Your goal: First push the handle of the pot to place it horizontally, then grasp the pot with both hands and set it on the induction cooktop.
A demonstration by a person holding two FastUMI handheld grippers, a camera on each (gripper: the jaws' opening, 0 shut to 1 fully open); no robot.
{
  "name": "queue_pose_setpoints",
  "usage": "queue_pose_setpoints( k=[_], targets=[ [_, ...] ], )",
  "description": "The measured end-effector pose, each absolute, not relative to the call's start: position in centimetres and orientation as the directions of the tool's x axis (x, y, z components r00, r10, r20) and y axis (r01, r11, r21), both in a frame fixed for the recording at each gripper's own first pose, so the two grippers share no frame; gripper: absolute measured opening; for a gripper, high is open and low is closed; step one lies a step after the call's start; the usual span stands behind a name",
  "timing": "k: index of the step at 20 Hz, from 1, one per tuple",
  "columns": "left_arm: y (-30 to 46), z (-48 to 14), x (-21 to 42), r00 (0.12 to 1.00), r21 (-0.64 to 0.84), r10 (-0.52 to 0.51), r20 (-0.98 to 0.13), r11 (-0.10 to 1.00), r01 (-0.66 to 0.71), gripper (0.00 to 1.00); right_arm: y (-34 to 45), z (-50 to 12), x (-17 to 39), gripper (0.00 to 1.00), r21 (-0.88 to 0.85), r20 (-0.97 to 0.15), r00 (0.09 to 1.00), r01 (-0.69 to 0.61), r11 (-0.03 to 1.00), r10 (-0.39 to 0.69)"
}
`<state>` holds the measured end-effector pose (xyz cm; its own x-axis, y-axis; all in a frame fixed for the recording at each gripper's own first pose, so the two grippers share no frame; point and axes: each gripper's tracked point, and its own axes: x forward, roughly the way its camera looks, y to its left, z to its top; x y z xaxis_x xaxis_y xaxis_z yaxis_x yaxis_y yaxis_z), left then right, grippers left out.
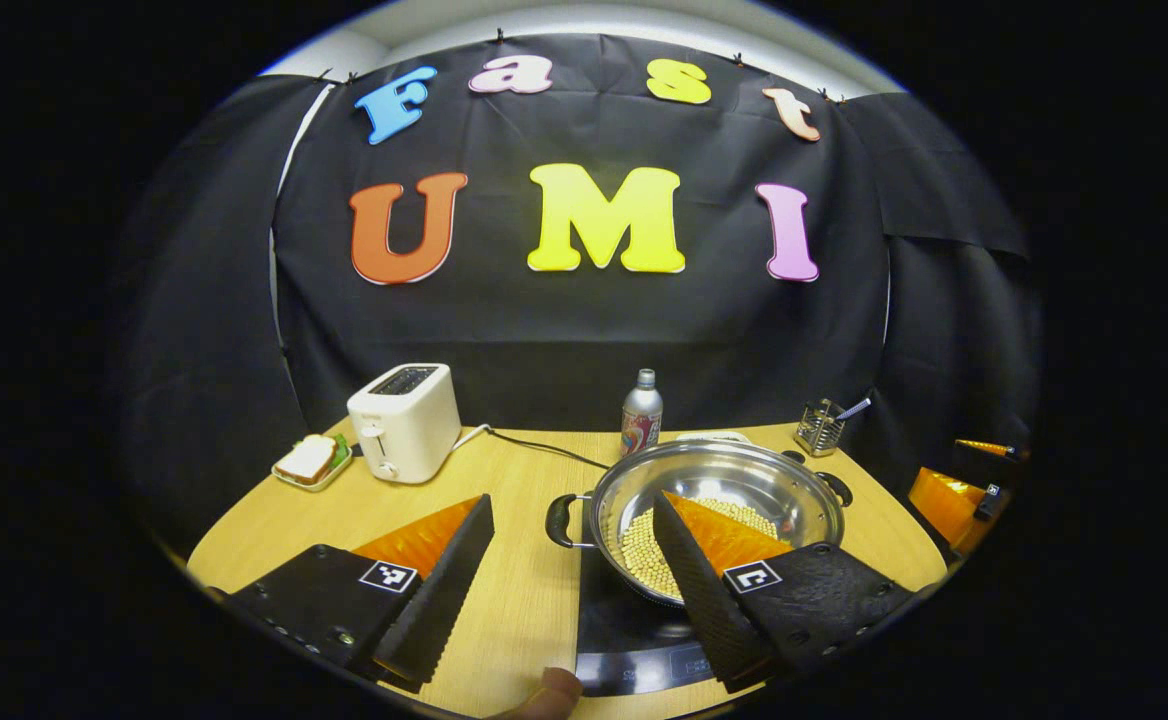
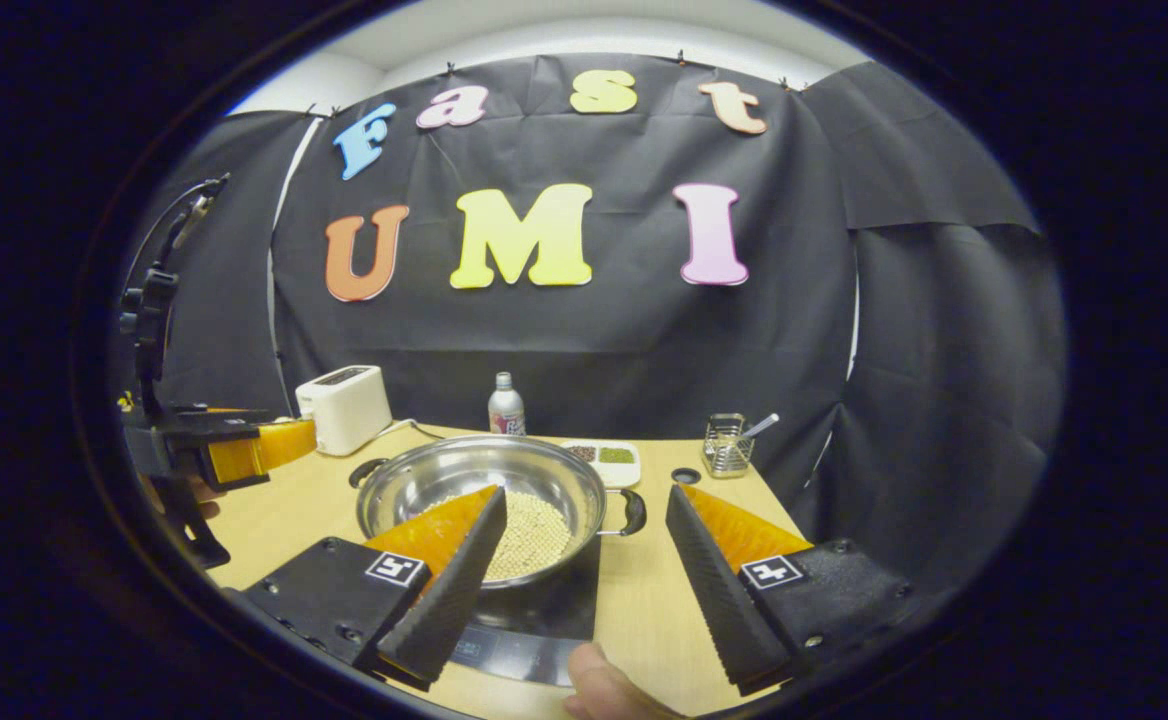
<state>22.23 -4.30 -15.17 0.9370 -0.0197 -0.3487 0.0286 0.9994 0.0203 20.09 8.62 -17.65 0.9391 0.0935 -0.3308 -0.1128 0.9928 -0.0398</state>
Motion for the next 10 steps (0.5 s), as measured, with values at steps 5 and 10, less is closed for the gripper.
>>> queue_pose_setpoints(
  k=[5,10],
  targets=[
    [-4.6,-10.3,16.4,0.975,0.005,-0.013,-0.221,1.000,0.015,0.95,7.9,-13.7,15.2,1.00,-0.007,-0.256,0.963,-0.093,0.996,0.088],
    [-4.4,-6.2,12.0,0.987,0.039,-0.004,-0.163,0.999,0.011,0.95,7.3,-8.2,11.5,1.00,-0.012,-0.147,0.987,-0.074,0.997,0.072]
  ],
)
